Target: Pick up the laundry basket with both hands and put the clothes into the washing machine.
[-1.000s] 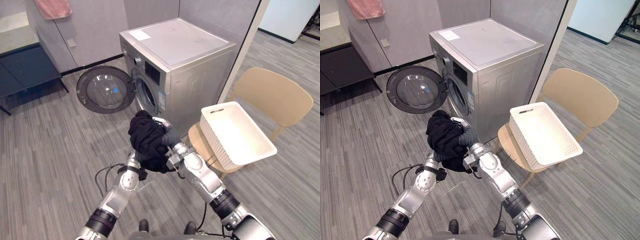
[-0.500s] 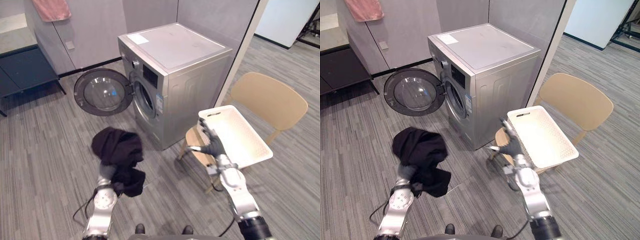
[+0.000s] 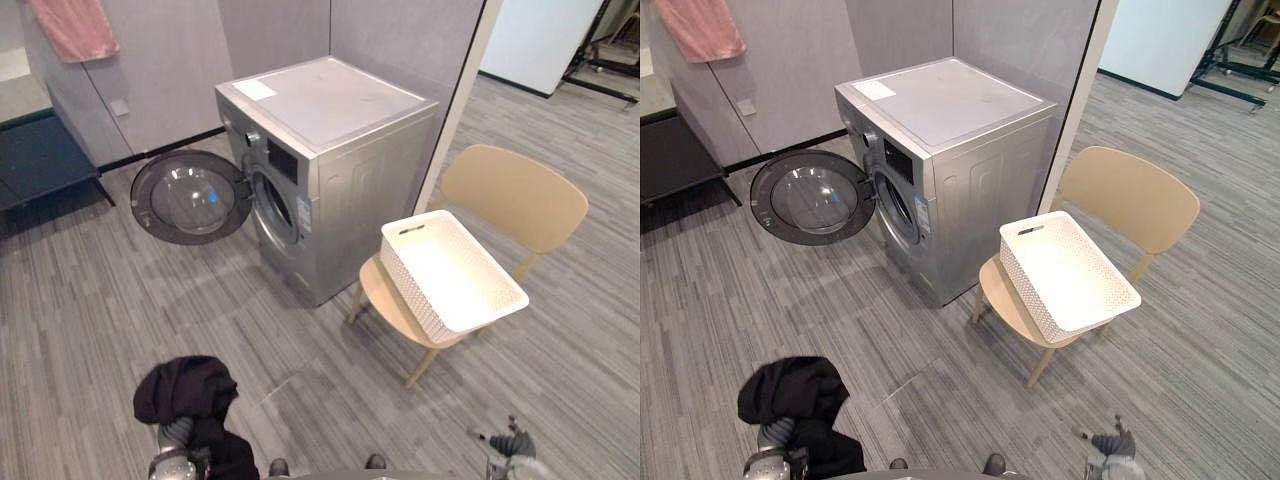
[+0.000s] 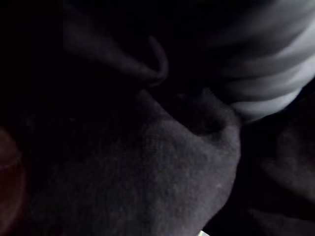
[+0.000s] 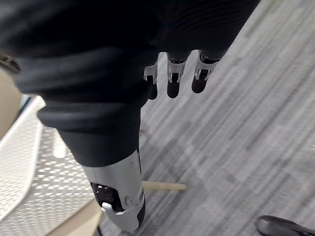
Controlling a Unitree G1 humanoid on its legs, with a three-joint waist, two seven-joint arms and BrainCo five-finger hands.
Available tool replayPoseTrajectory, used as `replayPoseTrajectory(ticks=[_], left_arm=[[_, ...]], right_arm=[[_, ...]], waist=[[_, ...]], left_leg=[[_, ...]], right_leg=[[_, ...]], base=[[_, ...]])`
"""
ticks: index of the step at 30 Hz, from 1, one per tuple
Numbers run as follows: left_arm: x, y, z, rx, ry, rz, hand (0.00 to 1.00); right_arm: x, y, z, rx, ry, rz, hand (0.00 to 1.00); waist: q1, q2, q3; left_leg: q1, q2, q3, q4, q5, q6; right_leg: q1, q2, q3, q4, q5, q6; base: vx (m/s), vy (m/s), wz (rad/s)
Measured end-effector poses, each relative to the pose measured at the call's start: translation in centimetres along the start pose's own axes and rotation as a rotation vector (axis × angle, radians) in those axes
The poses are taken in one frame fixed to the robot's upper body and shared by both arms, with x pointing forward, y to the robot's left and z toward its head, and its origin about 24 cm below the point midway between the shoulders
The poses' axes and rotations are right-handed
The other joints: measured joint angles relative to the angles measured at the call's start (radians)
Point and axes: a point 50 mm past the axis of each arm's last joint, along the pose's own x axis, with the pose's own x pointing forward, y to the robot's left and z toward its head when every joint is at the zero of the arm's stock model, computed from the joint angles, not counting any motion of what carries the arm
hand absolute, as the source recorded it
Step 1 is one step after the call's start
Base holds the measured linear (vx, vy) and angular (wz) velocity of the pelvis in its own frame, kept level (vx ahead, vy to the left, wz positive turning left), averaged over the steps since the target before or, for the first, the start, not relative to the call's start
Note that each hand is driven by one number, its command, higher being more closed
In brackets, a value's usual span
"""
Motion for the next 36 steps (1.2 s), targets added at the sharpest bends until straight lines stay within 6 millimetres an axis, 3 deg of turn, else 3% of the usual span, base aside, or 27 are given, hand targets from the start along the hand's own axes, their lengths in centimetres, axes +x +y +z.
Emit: replayPoseTrajectory(ticks=[7,13,14,15,16,17,18,20,22,24,25,26,27,28,29,32,33,35,36], left_arm=[[-0.1,-0.3,-1.6,0.015,0.066,-0.012,1.0],[0.1,-1.1,-0.5,0.019,0.032,-0.031,1.0],[0.3,-1.6,0.1,0.017,0.014,-0.042,1.0],[0.5,-2.9,1.7,0.022,-0.035,-0.079,1.0],[0.6,-3.3,2.4,0.025,-0.058,-0.09,1.0],[0.6,-3.7,3.0,0.026,-0.081,-0.101,1.0],[0.6,-4.0,3.5,0.019,-0.102,-0.106,1.0],[0.6,-3.7,3.4,0.015,-0.103,-0.097,1.0],[0.5,-3.7,3.2,0.013,-0.098,-0.097,1.0],[0.3,-3.7,2.7,0.015,-0.085,-0.097,1.0],[0.2,-3.6,2.5,0.018,-0.082,-0.099,1.0],[0.0,-3.8,2.1,0.03,-0.076,-0.108,1.0],[0.0,-3.9,2.2,0.035,-0.084,-0.114,1.0],[-0.3,-3.8,2.5,0.043,-0.109,-0.116,1.0],[-0.1,-3.3,3.1,0.058,-0.135,-0.109,1.0],[0.4,-2.7,4.3,0.076,-0.175,-0.096,1.0],[0.6,-3.0,5.1,0.07,-0.193,-0.099,1.0],[0.8,-3.4,5.8,0.062,-0.206,-0.108,1.0],[0.8,-3.8,6.6,0.055,-0.227,-0.116,1.0]], right_arm=[[0.1,0.3,-0.6,0.002,0.038,0.0,0.0],[0.5,0.8,0.5,0.012,0.016,-0.004,0.0],[0.5,0.9,0.7,0.024,0.013,-0.012,0.0],[0.5,0.7,0.6,0.037,0.015,-0.022,0.0],[0.5,0.7,0.7,0.04,0.015,-0.024,0.0],[0.6,0.6,0.8,0.041,0.011,-0.028,0.0],[0.7,0.7,1.3,0.046,-0.001,-0.024,0.0],[1.0,1.8,3.1,0.056,-0.044,-0.001,0.0],[1.1,2.7,4.1,0.053,-0.072,0.024,0.0],[1.0,3.0,4.1,0.057,-0.07,0.03,0.0],[1.0,3.2,4.0,0.048,-0.069,0.037,0.0],[0.9,3.2,4.0,0.033,-0.072,0.043,0.0],[0.7,3.3,3.9,0.025,-0.076,0.047,0.0],[0.4,3.8,3.8,0.0,-0.093,0.069,0.0],[0.0,4.9,3.4,-0.009,-0.089,0.105,0.0],[-0.4,6.2,3.1,-0.014,-0.081,0.144,0.0],[-0.4,6.2,3.1,-0.021,-0.082,0.144,0.0],[-0.4,6.0,3.0,-0.028,-0.079,0.14,0.0],[-0.3,5.9,3.0,-0.033,-0.078,0.137,0.0]], waist=[[0.001,0.007,0.005],[0.003,0.009,0.018],[0.003,0.008,0.022],[-0.007,-0.003,0.036],[-0.01,-0.003,0.043],[-0.018,-0.003,0.051],[-0.019,0.001,0.065],[0.006,-0.004,0.08],[0.007,-0.012,0.092],[0.014,-0.016,0.098],[0.016,-0.021,0.113],[0.022,-0.017,0.126],[0.02,-0.025,0.132],[0.009,-0.018,0.139],[-0.005,-0.025,0.157],[-0.018,-0.06,0.177],[-0.032,-0.075,0.199],[-0.041,-0.072,0.21],[-0.068,-0.083,0.218]], left_leg=[[-0.006,-0.001,-0.002,-0.003,-0.003,0.002],[-0.061,-0.006,-0.046,0.007,0.004,0.012],[-0.085,-0.013,-0.033,0.024,0.014,0.033],[-0.132,-0.036,0.142,0.068,-0.003,0.151],[-0.144,-0.031,0.224,0.094,-0.02,0.174],[-0.15,-0.018,0.291,0.118,-0.024,0.175],[-0.158,0.0,0.35,0.15,-0.015,0.13],[-0.155,-0.008,0.346,0.154,-0.027,0.103],[-0.153,-0.037,0.318,0.16,-0.045,0.106],[-0.146,-0.056,0.298,0.209,-0.1,0.112],[-0.137,-0.071,0.292,0.245,-0.161,0.114],[-0.12,-0.085,0.273,0.275,-0.213,0.119],[-0.114,-0.09,0.269,0.284,-0.228,0.126],[-0.092,-0.095,0.243,0.307,-0.254,0.136],[-0.08,-0.093,0.209,0.32,-0.284,0.142],[-0.044,-0.1,0.167,0.286,-0.291,0.142],[-0.002,-0.11,0.147,0.259,-0.292,0.14],[0.03,-0.108,0.126,0.245,-0.303,0.132],[0.08,-0.123,0.086,0.217,-0.303,0.107]], right_leg=[[0.001,0.0,-0.006,-0.007,-0.004,-0.003],[-0.019,-0.02,-0.082,0.015,-0.036,0.007],[-0.031,-0.039,-0.113,0.04,-0.052,0.012],[-0.041,-0.089,-0.187,0.071,-0.075,0.022],[-0.041,-0.106,-0.213,0.088,-0.082,0.024],[-0.041,-0.116,-0.235,0.105,-0.087,0.032],[-0.043,-0.133,-0.263,0.138,-0.1,0.044],[-0.046,-0.146,-0.258,0.148,-0.1,0.051],[-0.027,-0.177,-0.284,0.162,-0.112,0.077],[-0.018,-0.229,-0.291,0.242,-0.154,0.107],[-0.021,-0.278,-0.271,0.347,-0.189,0.126],[-0.064,-0.338,-0.206,0.522,-0.201,0.084],[-0.1,-0.361,-0.157,0.608,-0.189,0.05],[-0.206,-0.365,0.005,0.8,-0.156,0.004],[-0.283,-0.305,0.129,0.91,-0.207,0.071],[-0.377,-0.208,0.141,0.85,-0.254,0.074],[-0.411,-0.171,0.1,0.708,-0.245,0.065],[-0.421,-0.133,0.076,0.524,-0.197,0.066],[-0.419,-0.112,0.08,0.239,-0.066,0.09]], base=[[0.01,0.009,0.02],[0.04,0.018,0.34],[0.03,0.111,1.18],[0.03,0.136,1.35],[0.06,0.169,1.39],[0.13,0.109,1.01],[0.15,0.091,0.67],[0.15,0.097,0.22],[0.16,0.118,0.4],[0.16,0.124,0.37],[0.09,0.155,0.24],[0.08,0.163,0.27],[0.1,0.196,0.35],[0.23,0.161,0.5],[0.3,0.129,0.5],[0.32,0.018,0.53],[0.35,-0.038,0.56],[0.43,-0.068,0.65],[0.51,-0.097,0.78]])
